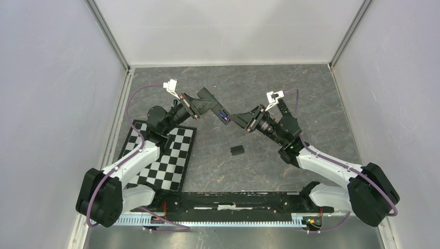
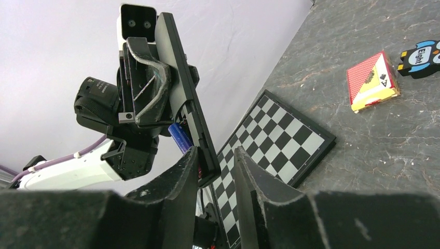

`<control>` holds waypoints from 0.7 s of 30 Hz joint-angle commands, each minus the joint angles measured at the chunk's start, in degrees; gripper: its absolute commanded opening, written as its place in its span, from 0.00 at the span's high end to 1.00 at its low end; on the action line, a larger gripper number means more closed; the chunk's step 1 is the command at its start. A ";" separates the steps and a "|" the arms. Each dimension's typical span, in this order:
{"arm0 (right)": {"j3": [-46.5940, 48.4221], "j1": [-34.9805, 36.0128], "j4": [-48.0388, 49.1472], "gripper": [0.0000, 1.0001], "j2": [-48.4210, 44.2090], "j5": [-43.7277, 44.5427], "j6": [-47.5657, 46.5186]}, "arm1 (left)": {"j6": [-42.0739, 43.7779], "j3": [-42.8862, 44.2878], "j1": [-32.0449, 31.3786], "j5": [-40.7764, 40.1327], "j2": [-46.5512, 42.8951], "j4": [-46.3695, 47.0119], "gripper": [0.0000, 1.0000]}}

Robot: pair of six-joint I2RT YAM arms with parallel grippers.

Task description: Load the batteries into the remote control

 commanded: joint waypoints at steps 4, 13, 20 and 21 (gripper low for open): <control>1.21 -0.01 -1.51 0.65 1.89 -2.31 -1.45 | -4.24 0.65 -0.36 0.51 0.20 7.42 0.98; 1.76 0.34 -2.31 0.58 2.75 -3.26 -3.95 | -4.33 0.86 -0.36 0.41 0.52 5.85 0.98; 7.75 -0.53 -16.93 0.37 0.62 2.27 -17.04 | 1.13 1.65 -0.31 0.26 -0.89 -7.80 0.98; 8.03 -0.70 -18.26 0.33 0.11 3.43 -18.57 | 2.06 1.67 -0.30 0.25 -0.91 -9.51 0.98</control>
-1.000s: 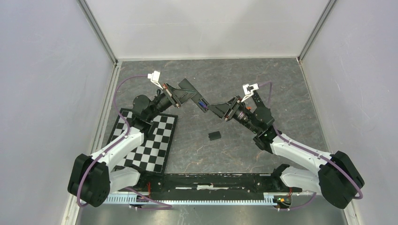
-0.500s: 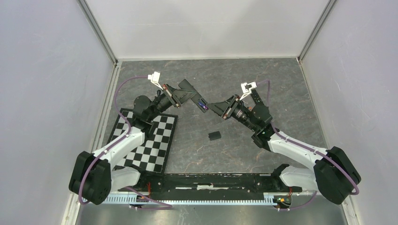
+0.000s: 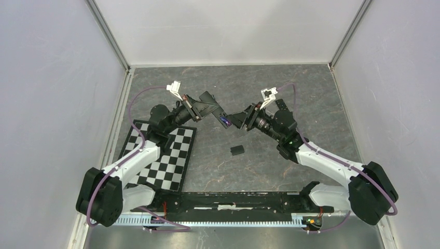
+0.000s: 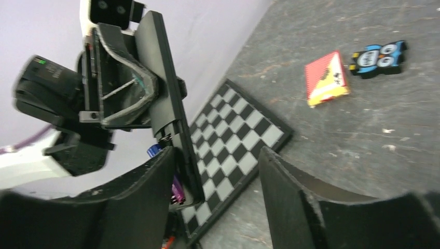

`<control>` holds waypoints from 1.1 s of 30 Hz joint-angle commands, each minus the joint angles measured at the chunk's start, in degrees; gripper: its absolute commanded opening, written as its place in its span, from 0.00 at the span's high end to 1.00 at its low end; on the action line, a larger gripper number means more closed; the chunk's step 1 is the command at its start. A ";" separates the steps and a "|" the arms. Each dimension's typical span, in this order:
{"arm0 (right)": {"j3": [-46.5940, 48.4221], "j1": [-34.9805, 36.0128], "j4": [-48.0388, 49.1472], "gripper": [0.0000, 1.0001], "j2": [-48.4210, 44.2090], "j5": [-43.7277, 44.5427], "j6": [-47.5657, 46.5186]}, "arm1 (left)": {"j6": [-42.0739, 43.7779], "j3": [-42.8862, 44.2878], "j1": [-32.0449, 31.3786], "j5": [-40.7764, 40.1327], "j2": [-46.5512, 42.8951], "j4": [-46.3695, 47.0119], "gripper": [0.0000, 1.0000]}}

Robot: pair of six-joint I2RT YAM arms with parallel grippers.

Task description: Load the batteries into the remote control

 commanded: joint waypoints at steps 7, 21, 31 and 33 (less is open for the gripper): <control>1.40 -0.60 -12.65 0.19 -3.51 2.36 -23.35 | 11.06 6.13 -0.74 0.41 2.16 -25.60 0.98; -5.29 -1.14 -20.54 0.33 4.80 18.24 -20.46 | 27.15 37.35 -12.02 -27.32 29.98 -71.59 0.98; -6.24 -1.93 -18.85 0.42 10.78 19.12 -17.72 | 29.95 58.90 -21.04 -49.29 46.78 -91.26 0.98; -6.10 -1.92 -18.83 0.42 11.44 18.58 -17.40 | 30.23 60.70 -21.77 -51.23 48.34 -93.21 0.98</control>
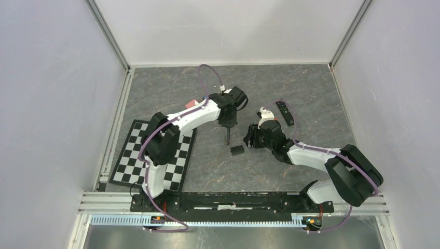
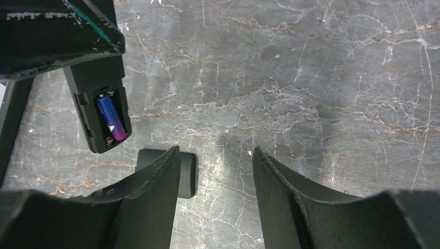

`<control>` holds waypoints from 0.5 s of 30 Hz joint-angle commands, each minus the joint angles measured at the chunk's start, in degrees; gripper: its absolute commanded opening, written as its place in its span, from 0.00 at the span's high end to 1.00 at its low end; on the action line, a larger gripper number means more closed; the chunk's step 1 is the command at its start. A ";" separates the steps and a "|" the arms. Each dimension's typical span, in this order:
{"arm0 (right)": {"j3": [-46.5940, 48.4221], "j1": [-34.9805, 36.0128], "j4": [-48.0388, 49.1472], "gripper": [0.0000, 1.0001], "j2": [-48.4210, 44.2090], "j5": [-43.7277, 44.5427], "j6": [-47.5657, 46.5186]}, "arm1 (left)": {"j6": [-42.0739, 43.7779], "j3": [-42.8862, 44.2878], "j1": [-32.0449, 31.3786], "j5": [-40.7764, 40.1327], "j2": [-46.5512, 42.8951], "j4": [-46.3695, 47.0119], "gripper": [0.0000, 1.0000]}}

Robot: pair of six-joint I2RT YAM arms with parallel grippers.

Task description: Load the batteries into the remote control

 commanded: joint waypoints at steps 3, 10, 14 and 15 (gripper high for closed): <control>0.34 -0.29 3.64 0.42 1.84 -1.54 1.69 | 3.39 6.52 -2.11 -11.64 3.17 -9.43 0.98; -1.96 -0.26 12.91 0.35 3.82 -9.53 3.15 | 4.35 10.63 -3.83 -14.95 5.41 -11.72 0.98; -2.41 -0.26 13.98 0.34 5.36 -9.48 5.23 | 4.16 14.00 -5.58 -19.97 9.22 -15.70 0.98; -2.41 -0.27 14.13 0.34 5.49 -9.65 5.43 | 3.84 13.76 -5.54 -20.12 9.46 -15.75 0.98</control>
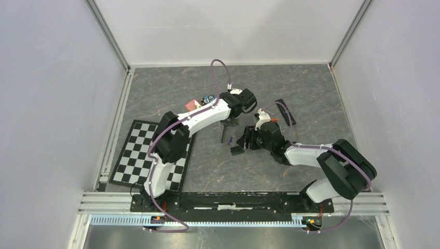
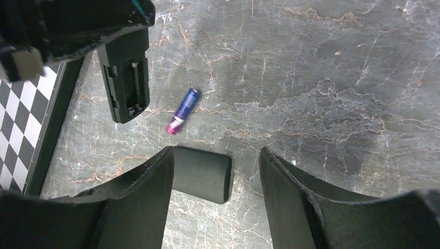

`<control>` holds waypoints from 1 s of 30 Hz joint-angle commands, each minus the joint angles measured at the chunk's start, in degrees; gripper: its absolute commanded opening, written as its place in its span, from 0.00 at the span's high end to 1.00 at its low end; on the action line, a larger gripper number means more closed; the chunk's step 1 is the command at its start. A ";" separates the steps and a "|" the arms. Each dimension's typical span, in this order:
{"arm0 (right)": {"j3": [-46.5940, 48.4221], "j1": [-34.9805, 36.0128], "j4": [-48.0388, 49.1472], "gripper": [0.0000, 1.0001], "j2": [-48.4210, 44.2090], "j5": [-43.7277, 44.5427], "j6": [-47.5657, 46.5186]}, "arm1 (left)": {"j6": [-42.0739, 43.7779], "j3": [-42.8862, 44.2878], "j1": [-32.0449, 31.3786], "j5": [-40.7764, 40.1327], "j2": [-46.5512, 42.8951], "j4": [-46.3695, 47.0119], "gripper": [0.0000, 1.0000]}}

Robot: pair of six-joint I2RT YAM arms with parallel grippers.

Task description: Load the batteries into the remote control

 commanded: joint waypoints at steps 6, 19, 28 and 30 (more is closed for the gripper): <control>2.24 0.29 0.70 0.41 2.72 -1.15 2.51 | 0.89 2.19 -0.91 -5.03 0.71 -2.88 0.98; 16.28 6.90 -17.60 0.52 10.42 14.67 -0.25 | 1.10 -10.87 6.08 -0.08 -17.06 7.48 0.98; 25.23 13.37 -30.68 0.65 15.77 28.37 -1.99 | 0.65 -19.02 9.55 -2.84 -26.56 11.04 0.98; 26.31 14.20 -32.79 0.67 16.44 30.02 -2.31 | 0.90 -19.80 9.94 -4.29 -27.57 11.02 0.98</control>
